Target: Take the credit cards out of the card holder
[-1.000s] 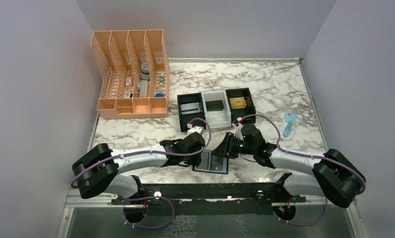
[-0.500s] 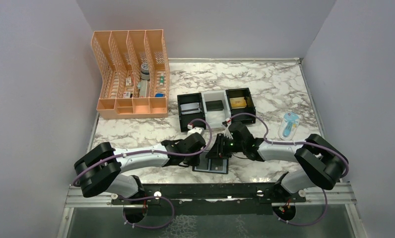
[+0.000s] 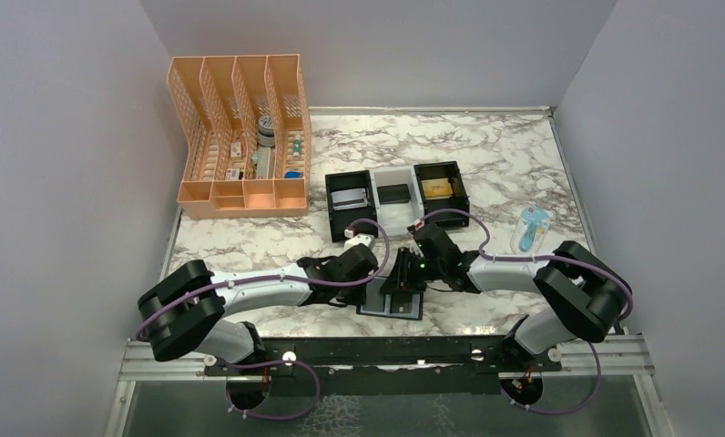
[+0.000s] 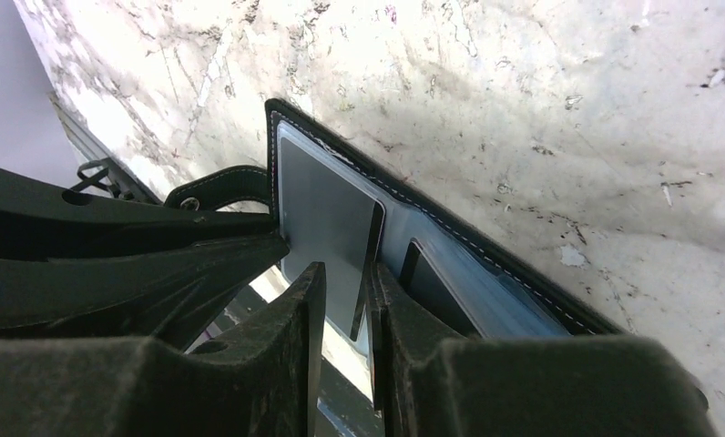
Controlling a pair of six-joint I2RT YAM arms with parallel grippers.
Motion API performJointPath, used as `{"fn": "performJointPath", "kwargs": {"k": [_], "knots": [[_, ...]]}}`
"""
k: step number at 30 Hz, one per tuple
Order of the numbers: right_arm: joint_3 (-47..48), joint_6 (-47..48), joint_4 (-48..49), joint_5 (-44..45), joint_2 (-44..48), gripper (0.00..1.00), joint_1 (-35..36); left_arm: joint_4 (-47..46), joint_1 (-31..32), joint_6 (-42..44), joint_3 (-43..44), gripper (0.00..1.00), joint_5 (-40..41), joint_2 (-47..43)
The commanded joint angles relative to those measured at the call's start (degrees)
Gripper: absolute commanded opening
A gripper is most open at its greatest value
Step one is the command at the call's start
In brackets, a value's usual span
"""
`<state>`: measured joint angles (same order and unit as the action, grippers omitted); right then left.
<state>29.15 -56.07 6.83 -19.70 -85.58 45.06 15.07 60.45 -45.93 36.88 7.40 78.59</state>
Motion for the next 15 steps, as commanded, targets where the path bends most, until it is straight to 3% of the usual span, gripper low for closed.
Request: {"fn": "performJointPath", "kwargs": {"k": [1,15], "knots": [[1.06,0.74,-4.61,5.7,-1.18,0.24,0.47,-0.24,-0.15,-0.12,-0.19,0.16,0.1,0.93],[4.27,5.01,-13.86,11.04,2.92,0.24,0.54,-0.91,-0.15,-2.83,-0.76,0.04,1.07,2.65]]}}
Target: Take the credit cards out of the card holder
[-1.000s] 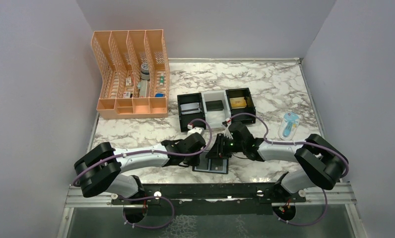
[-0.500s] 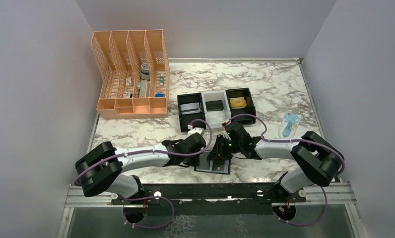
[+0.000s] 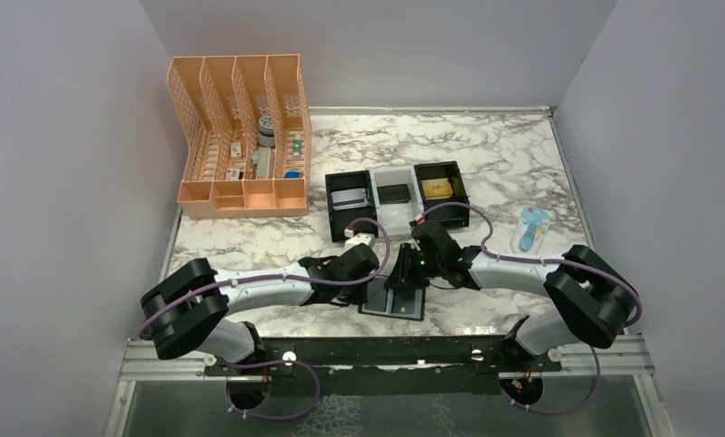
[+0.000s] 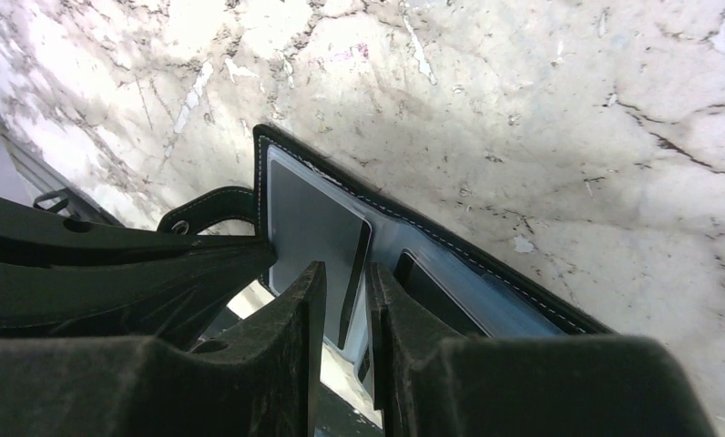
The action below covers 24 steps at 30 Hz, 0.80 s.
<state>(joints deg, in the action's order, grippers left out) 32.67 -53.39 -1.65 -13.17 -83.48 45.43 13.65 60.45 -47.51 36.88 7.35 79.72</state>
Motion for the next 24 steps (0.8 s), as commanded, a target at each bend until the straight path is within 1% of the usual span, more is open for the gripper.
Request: {"fn": "performJointPath", "kwargs": {"k": [1,3,9,13,17,20,22,24], "knots": [[0.69,2.33,-5.38,4.47,0.59,0.24,0.26,0.54,-0.15,-1.27,-0.78,0.04,0.99,1.69],[0.98,2.63,-5.59,4.21,-0.41,0.24,0.38,0.46,-0.15,-1.27,-0.59,0.03,0.69,2.13],[0.61,1.51,-7.18,7.8,-2.33,0.23,2.1,0.42,-0.15,-1.84,-0.92,0.0,0.55,2.51],[0.44,0.39,-5.54,6.58,-3.26,0.23,2.08,0.42,-0.15,-1.84,-0.98,0.0,0.4,2.96],[-0.48,-1.36,-1.06,3.68,-2.97,0.2,2.12,0.44,-0.15,-1.97,-0.93,0.0,0.2,3.1],[-1.27,-2.59,1.86,2.7,-1.59,0.14,2.12,0.41,-0.11,-2.36,-1.17,0.0,0.25,2.64],[-2.03,-3.13,4.5,1.03,-0.6,0.06,2.12,0.41,-0.15,-2.64,-1.48,0.0,0.44,2.22],[-3.02,-3.64,7.17,-1.05,0.24,0.01,2.04,0.41,-0.15,-2.97,-1.71,0.0,0.62,1.9]]}}
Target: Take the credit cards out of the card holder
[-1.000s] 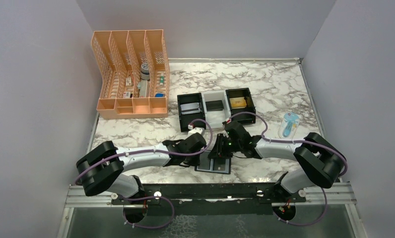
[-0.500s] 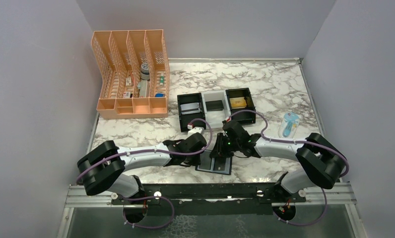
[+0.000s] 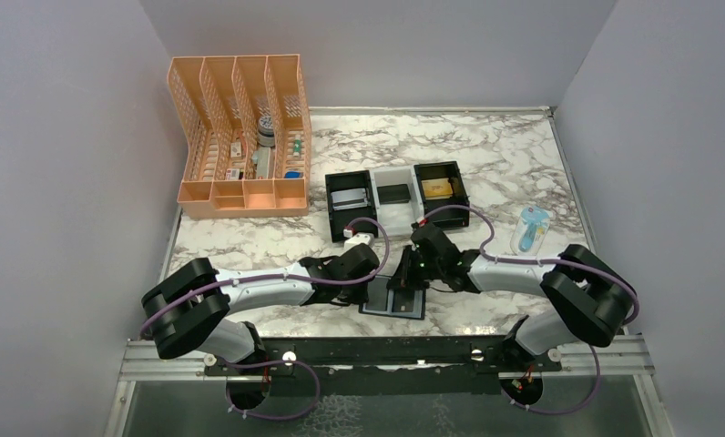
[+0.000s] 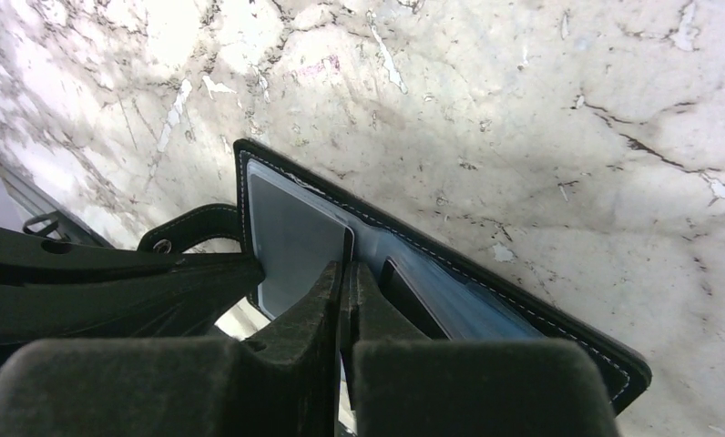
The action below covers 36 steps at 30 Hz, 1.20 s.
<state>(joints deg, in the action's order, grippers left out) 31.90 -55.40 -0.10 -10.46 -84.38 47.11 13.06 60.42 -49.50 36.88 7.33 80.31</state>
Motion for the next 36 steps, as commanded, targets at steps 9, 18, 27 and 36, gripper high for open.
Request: {"fn": "performJointPath", "kwargs": {"k": [9,18,27,36], "knots": [[-4.12,-0.23,11.41,-11.28,2.93,0.01,-1.75,1.35,-0.13,-2.89,-2.17,0.0,1.79,1.7],[-3.55,2.66,6.31,-13.61,3.71,0.01,-4.68,2.46,-0.13,-4.62,-1.73,0.0,3.33,2.4],[-2.1,4.83,1.22,-14.03,3.86,0.01,-6.24,2.86,-0.13,-4.84,-1.43,0.0,4.0,2.23],[-0.94,8.23,-0.68,-13.13,-0.44,0.23,-5.9,2.42,-0.13,-3.98,-0.75,0.0,3.5,1.92]]}}
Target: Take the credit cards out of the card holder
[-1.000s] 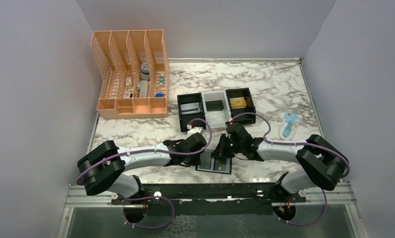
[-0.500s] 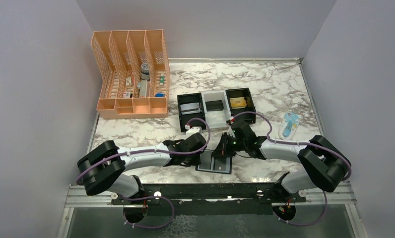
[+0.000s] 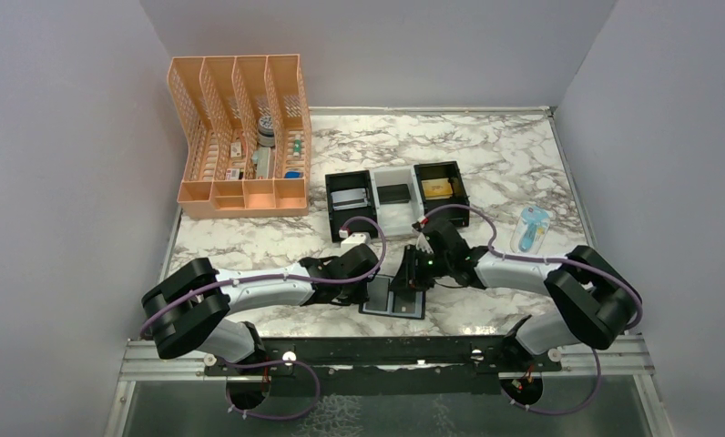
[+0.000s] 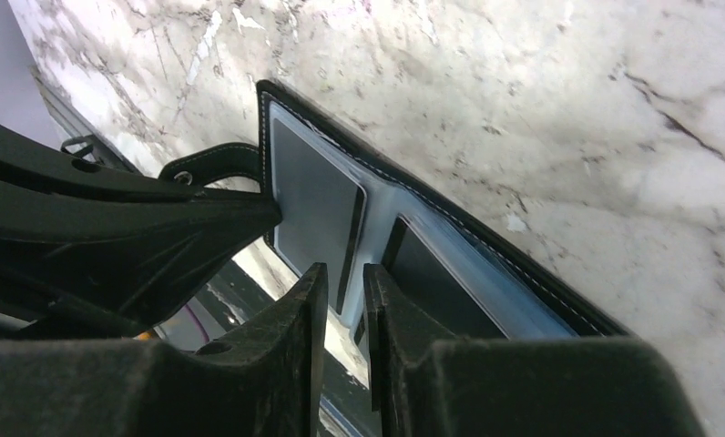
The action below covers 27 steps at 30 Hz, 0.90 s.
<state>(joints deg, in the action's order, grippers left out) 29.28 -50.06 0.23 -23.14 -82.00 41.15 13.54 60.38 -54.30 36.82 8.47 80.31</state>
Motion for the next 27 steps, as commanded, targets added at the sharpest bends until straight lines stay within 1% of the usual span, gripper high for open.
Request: {"fn": "performJointPath", "kwargs": {"k": [1,4,7,10,13,16,20,25,27], "knots": [[2.17,3.16,-1.36,-0.02,-3.37,0.24,0.41,1.97,-0.09,1.0,-0.43,0.0,2.34,1.91],[3.57,3.52,-3.95,5.23,-4.5,0.28,1.94,2.08,-0.09,0.87,-0.08,0.0,2.34,1.69],[4.53,2.81,-6.67,10.73,-5.63,0.28,3.22,2.02,-0.1,0.47,0.0,0.0,2.47,1.78],[3.63,0.79,-6.41,13.8,-5.04,0.28,4.61,1.93,-0.09,0.1,0.03,0.0,2.46,2.15],[2.98,-0.35,-5.12,13.93,-4.62,0.27,5.63,1.66,-0.04,-0.41,-0.08,0.0,2.11,2.58],[1.83,-1.03,-1.56,11.23,-3.82,0.23,5.92,1.43,-0.09,-0.78,0.01,0.0,2.1,2.83],[-0.66,-3.38,6.7,6.3,-1.53,0.16,5.9,1.1,-0.09,-1.98,-0.22,0.0,2.01,2.75],[1.3,-3.56,7.7,3.57,-2.06,0.01,5.87,0.39,-0.08,-3.88,-1.11,0.0,2.04,1.92],[1.85,-3.53,7.64,2.87,-2.09,0.01,5.65,0.2,-0.06,-4.5,-1.6,0.0,2.41,1.07]]}}
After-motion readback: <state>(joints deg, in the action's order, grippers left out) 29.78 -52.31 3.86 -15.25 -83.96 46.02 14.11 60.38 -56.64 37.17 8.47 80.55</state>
